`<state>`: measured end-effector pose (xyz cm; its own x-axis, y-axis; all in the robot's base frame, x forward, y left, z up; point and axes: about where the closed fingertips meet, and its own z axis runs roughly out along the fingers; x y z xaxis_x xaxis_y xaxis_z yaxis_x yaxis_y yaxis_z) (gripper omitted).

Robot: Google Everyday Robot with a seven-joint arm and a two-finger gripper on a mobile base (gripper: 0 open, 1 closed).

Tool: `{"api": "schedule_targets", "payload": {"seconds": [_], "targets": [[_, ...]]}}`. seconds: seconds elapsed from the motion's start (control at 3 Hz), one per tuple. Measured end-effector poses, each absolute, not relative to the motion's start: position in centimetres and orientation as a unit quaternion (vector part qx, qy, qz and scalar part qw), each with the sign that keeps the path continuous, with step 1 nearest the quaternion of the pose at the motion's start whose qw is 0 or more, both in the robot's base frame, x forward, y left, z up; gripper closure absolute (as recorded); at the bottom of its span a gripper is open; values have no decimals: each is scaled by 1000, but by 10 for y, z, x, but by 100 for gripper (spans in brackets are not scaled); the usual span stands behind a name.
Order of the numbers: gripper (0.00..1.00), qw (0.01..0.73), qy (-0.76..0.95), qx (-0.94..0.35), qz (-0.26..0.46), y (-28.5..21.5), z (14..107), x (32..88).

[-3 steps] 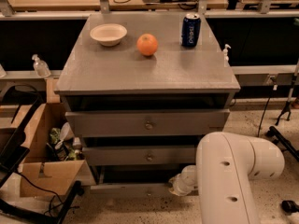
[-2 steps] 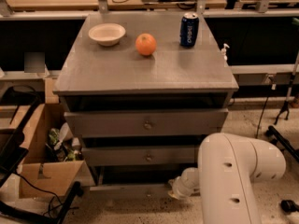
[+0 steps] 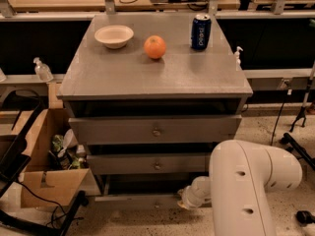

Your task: Open bottom drawer

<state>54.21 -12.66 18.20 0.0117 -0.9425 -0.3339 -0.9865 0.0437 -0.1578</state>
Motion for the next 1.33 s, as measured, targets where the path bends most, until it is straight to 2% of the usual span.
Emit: {"api": "schedule_targets", "payload": {"seconds": [1.33], "targets": [[100,178,700,-689,62,-127,182,542]]}}
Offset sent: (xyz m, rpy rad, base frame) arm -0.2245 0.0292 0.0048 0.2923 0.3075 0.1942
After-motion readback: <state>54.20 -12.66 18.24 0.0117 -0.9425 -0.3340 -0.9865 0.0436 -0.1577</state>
